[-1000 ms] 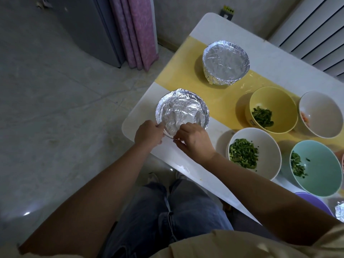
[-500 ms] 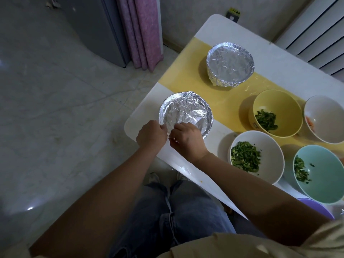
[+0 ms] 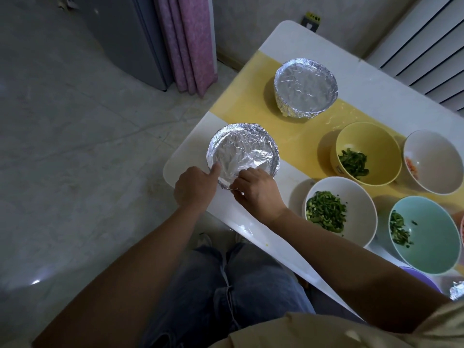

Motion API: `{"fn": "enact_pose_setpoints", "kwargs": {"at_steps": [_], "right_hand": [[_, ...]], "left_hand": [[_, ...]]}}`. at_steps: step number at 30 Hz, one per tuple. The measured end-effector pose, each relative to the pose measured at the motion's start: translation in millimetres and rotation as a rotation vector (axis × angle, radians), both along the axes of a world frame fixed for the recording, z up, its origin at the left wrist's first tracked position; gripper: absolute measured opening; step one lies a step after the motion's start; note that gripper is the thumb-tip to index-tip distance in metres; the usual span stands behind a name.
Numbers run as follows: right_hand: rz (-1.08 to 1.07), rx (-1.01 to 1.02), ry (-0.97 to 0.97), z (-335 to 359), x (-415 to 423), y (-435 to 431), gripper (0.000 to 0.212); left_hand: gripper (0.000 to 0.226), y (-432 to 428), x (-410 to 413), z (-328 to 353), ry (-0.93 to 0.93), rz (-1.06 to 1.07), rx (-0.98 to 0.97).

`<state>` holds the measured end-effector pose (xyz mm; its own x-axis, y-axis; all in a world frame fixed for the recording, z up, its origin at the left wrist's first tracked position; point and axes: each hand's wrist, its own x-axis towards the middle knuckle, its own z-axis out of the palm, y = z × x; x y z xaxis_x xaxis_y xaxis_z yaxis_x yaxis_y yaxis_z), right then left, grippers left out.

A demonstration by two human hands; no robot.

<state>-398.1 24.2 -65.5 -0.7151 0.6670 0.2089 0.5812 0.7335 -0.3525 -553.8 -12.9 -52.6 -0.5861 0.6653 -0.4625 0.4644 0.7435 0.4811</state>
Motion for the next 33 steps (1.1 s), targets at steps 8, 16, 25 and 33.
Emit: {"fn": "enact_pose_setpoints", "kwargs": {"at_steps": [8,16,25,33], "right_hand": [[0.012,-0.006,0.008,4,-7,-2,0.017],[0.001,-0.003,-0.017,7,-10,-3,0.022],[-0.03,-0.016,0.023,7,-16,-4,0.018],[-0.006,-0.023,0.01,0,13,-2,0.019]], "left_hand": [[0.037,-2,14,0,-0.157,-0.029,0.034],[0.038,-2,13,1,-0.239,-0.017,-0.032],[0.026,3,11,5,-0.085,-0.145,-0.045],[0.025,11,-11,6,-0.027,-0.158,-0.071]]}}
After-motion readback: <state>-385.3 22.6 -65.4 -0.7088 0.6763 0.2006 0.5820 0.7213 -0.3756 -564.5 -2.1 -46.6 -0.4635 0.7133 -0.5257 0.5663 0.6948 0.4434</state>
